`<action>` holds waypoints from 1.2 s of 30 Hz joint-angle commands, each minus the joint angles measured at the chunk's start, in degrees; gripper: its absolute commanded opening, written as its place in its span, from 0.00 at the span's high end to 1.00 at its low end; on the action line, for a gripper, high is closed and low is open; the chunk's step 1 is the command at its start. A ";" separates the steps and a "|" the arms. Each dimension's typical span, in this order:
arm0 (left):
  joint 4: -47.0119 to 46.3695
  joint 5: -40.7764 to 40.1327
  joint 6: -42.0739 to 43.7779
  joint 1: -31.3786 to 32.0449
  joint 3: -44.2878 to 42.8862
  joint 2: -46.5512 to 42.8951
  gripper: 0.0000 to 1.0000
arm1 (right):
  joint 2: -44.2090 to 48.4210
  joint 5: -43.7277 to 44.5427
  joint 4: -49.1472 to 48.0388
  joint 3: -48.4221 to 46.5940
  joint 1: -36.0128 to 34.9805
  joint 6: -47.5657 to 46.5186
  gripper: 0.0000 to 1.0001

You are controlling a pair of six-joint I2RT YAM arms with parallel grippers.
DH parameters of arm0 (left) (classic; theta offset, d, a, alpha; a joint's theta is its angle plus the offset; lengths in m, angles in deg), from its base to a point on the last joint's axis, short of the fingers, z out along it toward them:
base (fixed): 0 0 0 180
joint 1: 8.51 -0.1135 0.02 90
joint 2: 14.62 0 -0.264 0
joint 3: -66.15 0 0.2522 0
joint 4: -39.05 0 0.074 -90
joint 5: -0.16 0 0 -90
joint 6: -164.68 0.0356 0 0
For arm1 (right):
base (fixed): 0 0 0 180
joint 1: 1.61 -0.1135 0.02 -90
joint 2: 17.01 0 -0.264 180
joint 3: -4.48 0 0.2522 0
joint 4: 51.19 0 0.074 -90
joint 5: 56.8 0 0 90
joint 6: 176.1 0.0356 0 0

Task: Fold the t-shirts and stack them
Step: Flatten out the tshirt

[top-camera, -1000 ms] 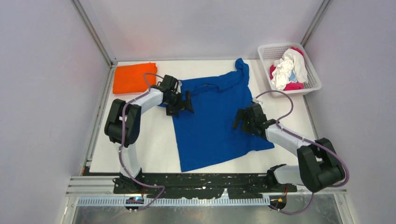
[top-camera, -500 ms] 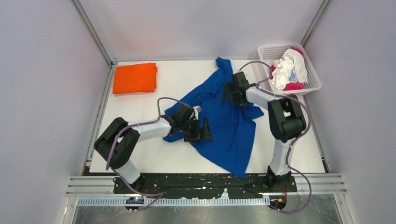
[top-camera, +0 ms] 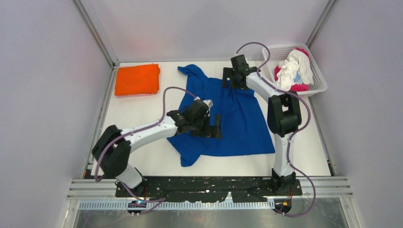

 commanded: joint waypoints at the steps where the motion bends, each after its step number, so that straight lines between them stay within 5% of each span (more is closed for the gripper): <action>1: 15.26 -17.54 4.46 -0.28 2.00 -11.74 0.00 | 20.14 6.91 -2.22 13.63 0.19 -1.02 0.05; 8: 15.53 -23.71 4.54 -10.91 14.03 -23.24 0.00 | 46.96 10.00 -10.30 52.54 0.89 7.30 0.05; 14: 10.23 -18.91 7.00 -20.43 15.04 -19.46 0.10 | 62.48 10.22 -11.51 68.39 1.12 10.50 0.05; 25: 5.26 -15.29 9.38 -22.38 11.31 -10.63 0.26 | 70.36 12.42 -8.32 72.03 1.16 9.06 0.05; 36: 1.50 -12.35 9.46 -21.10 14.68 -14.08 0.39 | 68.19 12.44 -8.17 71.92 1.14 8.58 0.05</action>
